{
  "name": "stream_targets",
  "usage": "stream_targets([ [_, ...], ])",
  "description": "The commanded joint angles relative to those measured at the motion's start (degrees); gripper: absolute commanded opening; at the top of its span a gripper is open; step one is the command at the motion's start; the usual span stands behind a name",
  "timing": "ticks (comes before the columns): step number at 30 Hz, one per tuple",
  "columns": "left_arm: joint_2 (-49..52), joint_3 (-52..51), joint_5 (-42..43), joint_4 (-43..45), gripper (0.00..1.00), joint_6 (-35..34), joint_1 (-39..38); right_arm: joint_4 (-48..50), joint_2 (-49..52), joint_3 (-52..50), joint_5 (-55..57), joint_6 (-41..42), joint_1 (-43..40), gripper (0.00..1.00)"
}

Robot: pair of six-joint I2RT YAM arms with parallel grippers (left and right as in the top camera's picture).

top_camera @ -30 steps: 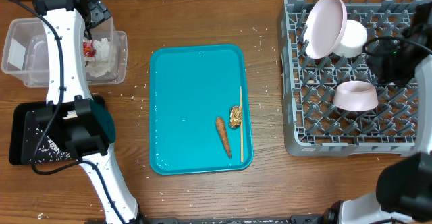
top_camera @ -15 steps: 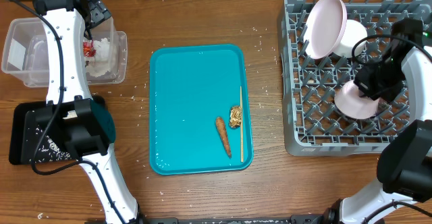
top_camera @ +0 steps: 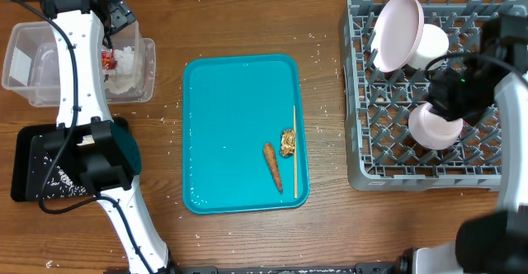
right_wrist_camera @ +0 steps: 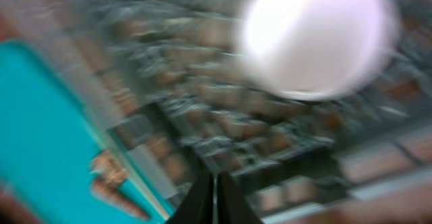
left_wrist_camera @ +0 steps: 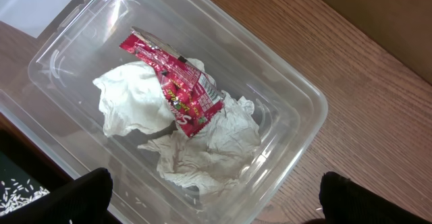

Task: Sort waste into correct bins and load items into the dishwasher
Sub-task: 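Move the right gripper back over the chopstick on the teal tray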

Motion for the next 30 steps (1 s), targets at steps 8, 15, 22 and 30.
stream_targets([
  [8, -1.0, 0.8, -0.8, 0.2, 1.00, -0.6, 0.1, 18.0, 1.1, -1.5, -6.1, 1.7, 27.6, 0.80],
  [15, -1.0, 0.8, -0.8, 0.2, 1.00, -0.6, 0.1, 22.6, 13.0, -1.5, -1.0, 5.7, 39.6, 0.81],
  [22, -1.0, 0.8, -0.8, 0.2, 1.00, -0.6, 0.1, 23.7, 20.7, -1.5, 0.5, 9.5, 44.3, 0.76],
  [30, -1.0, 0.8, -0.8, 0.2, 1.00, -0.6, 0.1, 16.3, 21.3, -1.5, 0.9, 9.8, 44.9, 0.72],
])
